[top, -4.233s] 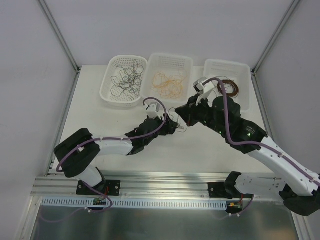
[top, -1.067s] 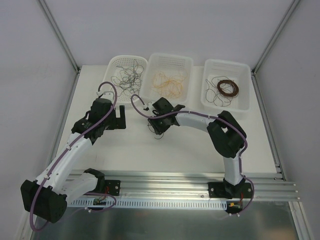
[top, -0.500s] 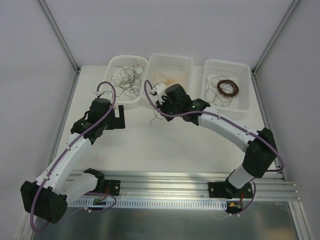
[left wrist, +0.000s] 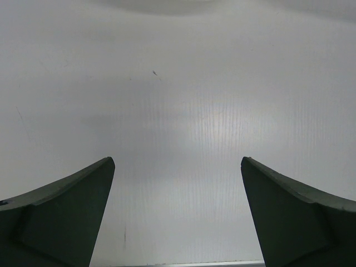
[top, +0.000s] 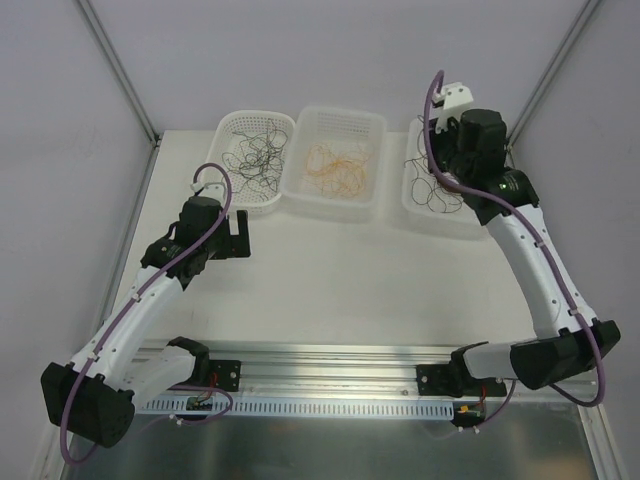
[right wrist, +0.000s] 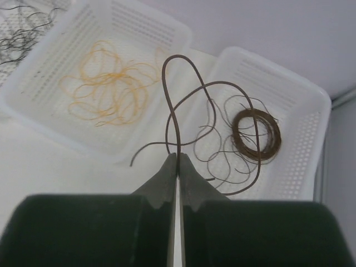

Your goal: Untangle the cables

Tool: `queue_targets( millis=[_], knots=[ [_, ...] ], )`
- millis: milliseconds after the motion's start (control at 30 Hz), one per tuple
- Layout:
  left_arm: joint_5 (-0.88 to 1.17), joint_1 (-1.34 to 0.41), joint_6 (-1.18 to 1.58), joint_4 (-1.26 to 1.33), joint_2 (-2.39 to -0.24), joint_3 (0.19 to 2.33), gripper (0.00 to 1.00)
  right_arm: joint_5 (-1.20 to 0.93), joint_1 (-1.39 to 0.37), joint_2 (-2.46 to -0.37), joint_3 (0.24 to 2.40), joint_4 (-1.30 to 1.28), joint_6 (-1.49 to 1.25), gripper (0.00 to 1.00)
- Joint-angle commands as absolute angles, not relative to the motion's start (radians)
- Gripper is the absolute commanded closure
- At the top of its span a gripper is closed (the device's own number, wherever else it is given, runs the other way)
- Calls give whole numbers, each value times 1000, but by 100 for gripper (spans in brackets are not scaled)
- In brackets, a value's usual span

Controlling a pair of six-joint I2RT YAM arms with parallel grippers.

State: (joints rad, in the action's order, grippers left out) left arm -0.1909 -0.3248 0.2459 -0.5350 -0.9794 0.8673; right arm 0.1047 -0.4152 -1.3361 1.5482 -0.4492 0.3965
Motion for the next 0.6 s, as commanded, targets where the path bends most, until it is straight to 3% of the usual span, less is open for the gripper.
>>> queue_targets(
  millis=[0, 133, 233, 333, 367, 433, 567],
  knots=[
    [-183, -310, 235, -512, -951, 859, 0, 101, -284, -1361, 1549, -405, 358, 99],
    [-183, -310, 233, -512, -953, 861, 1, 49, -135, -1472, 1554, -356, 287, 99],
    [-193, -308, 235, -512, -950, 858, 1, 14, -65, -1592, 1588, -337, 264, 93],
    [-198, -308, 232, -509, -951, 856, 1, 17, -34, -1702, 1644, -360, 236, 62],
    [-198, -308, 230, -511, -954, 856, 1, 9, -25, -1721, 1658, -389, 220, 40],
    [-196, -308, 229, -511, -956, 857, 1, 9, -25, -1732, 1654, -403, 212, 22],
    [-187, -307, 230, -511, -959, 858, 1, -35, -25, -1655, 1547, -348, 186, 11]
  ],
)
